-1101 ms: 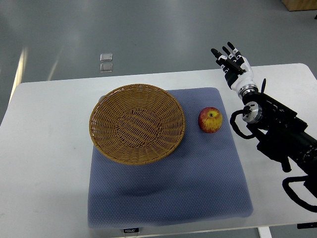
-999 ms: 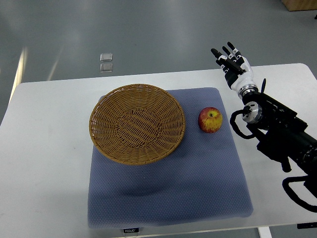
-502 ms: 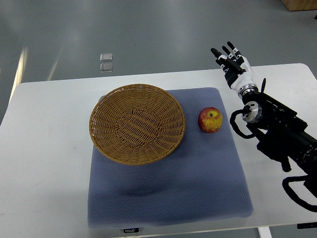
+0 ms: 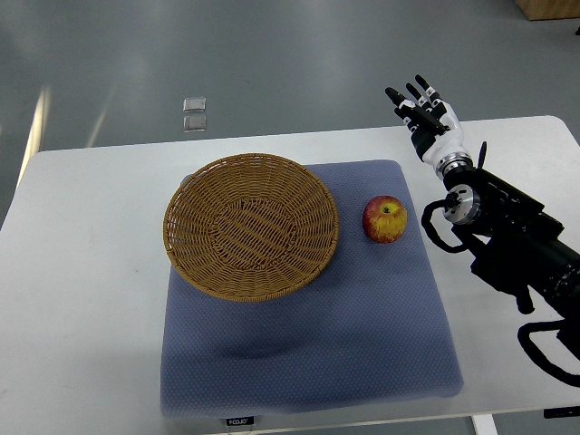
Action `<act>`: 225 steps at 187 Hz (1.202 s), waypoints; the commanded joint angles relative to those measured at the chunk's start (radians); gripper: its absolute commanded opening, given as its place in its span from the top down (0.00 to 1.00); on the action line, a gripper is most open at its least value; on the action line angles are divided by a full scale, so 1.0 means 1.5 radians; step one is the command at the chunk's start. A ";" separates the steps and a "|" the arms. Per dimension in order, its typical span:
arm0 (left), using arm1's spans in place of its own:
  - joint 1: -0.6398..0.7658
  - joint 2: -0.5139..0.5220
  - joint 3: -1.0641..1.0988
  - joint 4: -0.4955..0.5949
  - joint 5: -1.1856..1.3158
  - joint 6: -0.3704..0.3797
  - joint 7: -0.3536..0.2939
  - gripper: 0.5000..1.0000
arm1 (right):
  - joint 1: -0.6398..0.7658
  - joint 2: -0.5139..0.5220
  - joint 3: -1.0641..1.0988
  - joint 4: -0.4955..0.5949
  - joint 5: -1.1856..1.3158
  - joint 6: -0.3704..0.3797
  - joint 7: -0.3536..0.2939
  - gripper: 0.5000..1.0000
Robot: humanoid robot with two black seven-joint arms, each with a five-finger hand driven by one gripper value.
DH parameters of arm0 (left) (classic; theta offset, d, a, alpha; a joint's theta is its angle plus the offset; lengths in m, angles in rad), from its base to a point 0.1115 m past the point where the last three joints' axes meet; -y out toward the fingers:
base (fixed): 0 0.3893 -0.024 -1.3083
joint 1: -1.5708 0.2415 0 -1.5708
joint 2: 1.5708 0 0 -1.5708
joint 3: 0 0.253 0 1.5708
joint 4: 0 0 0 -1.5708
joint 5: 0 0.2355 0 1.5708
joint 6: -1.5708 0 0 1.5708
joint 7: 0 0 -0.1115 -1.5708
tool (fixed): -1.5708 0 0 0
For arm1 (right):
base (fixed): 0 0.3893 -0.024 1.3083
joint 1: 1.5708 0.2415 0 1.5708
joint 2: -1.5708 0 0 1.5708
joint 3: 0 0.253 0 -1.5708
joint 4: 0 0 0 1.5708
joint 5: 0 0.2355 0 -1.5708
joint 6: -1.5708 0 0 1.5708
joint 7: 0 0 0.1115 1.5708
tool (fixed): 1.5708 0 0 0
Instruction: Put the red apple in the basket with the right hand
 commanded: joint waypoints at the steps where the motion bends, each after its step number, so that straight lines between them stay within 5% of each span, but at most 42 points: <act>1: 0.000 0.000 0.000 0.002 0.000 0.000 0.000 0.00 | -0.003 -0.042 -0.012 0.029 -0.008 0.010 0.000 0.15; 41: 0.000 0.000 0.000 0.001 0.000 0.000 0.000 0.00 | 0.016 -0.097 -0.081 0.038 -0.120 0.026 0.000 0.15; 70: 0.000 0.000 0.000 0.002 0.000 0.000 0.000 0.00 | 0.030 -0.169 -0.123 0.049 -0.276 0.101 0.002 0.15; 131: 0.000 0.000 0.000 0.002 0.000 0.000 0.000 0.00 | 0.059 -0.290 -0.179 0.206 -0.602 0.193 0.034 0.15; 225: 0.000 0.000 0.000 0.002 0.000 0.000 0.000 0.00 | 0.150 -0.344 -0.340 0.327 -0.885 0.197 0.063 0.15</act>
